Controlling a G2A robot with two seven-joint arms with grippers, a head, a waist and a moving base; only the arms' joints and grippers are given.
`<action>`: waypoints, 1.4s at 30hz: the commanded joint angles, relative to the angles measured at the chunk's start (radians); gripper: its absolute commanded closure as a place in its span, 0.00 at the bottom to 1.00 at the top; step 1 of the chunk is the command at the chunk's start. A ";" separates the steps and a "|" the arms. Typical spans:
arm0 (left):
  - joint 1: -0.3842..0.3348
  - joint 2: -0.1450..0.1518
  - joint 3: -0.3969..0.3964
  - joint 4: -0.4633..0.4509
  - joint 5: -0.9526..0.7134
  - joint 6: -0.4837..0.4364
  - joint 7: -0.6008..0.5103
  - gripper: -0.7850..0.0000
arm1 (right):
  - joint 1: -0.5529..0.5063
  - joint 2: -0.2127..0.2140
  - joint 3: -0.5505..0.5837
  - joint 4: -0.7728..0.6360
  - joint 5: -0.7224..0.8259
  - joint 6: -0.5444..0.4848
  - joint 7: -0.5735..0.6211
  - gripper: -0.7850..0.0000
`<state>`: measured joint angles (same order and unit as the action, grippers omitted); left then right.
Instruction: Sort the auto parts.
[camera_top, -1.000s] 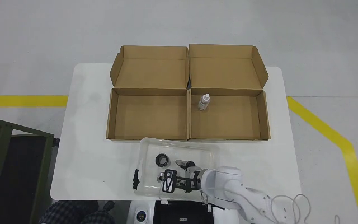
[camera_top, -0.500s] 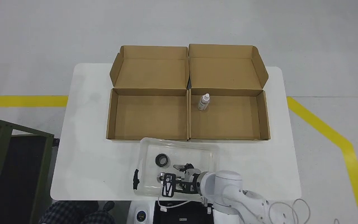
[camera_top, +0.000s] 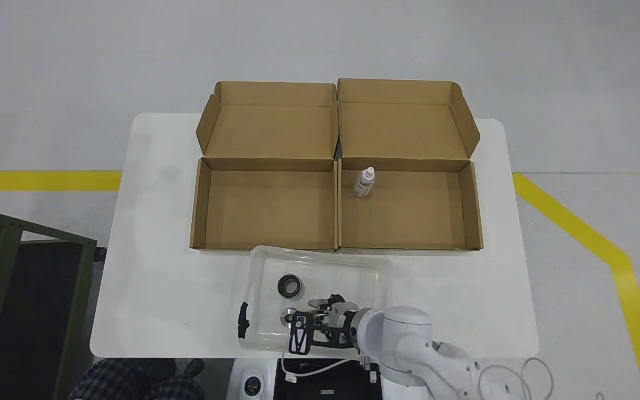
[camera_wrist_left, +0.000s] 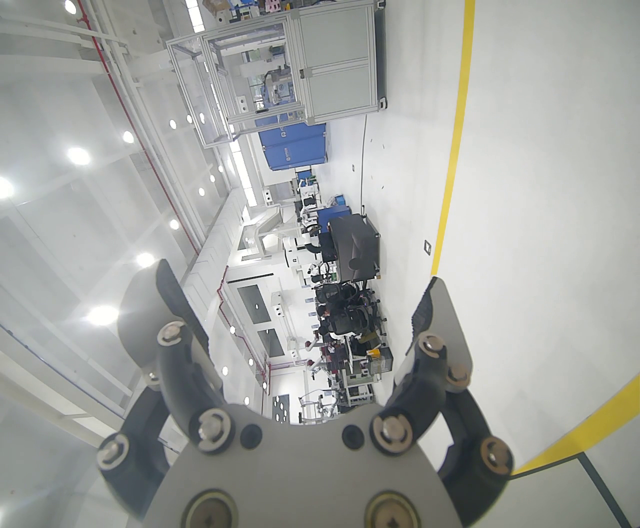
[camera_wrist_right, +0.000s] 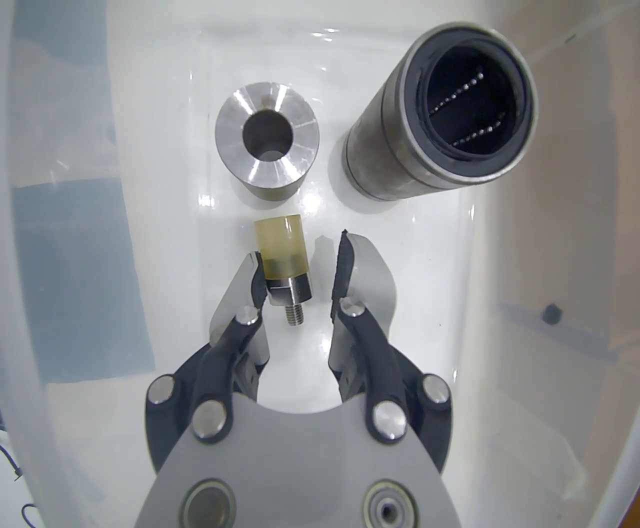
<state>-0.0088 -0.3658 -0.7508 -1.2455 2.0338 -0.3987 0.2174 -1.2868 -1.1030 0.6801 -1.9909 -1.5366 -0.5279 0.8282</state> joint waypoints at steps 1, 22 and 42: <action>0.000 0.000 0.000 0.000 0.000 0.000 0.000 0.00 | -0.003 0.000 0.001 -0.001 -0.003 -0.002 -0.001 0.70; 0.000 0.000 0.000 0.000 0.000 0.000 0.000 0.00 | -0.025 0.000 0.023 -0.006 -0.024 -0.027 -0.012 1.00; 0.000 0.000 0.000 0.000 0.000 0.000 0.000 0.00 | -0.062 0.013 0.103 -0.028 -0.010 -0.032 -0.024 0.82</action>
<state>-0.0088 -0.3658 -0.7508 -1.2455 2.0338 -0.3987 0.2174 -1.3491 -1.0893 0.7842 -2.0200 -1.5465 -0.5606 0.8042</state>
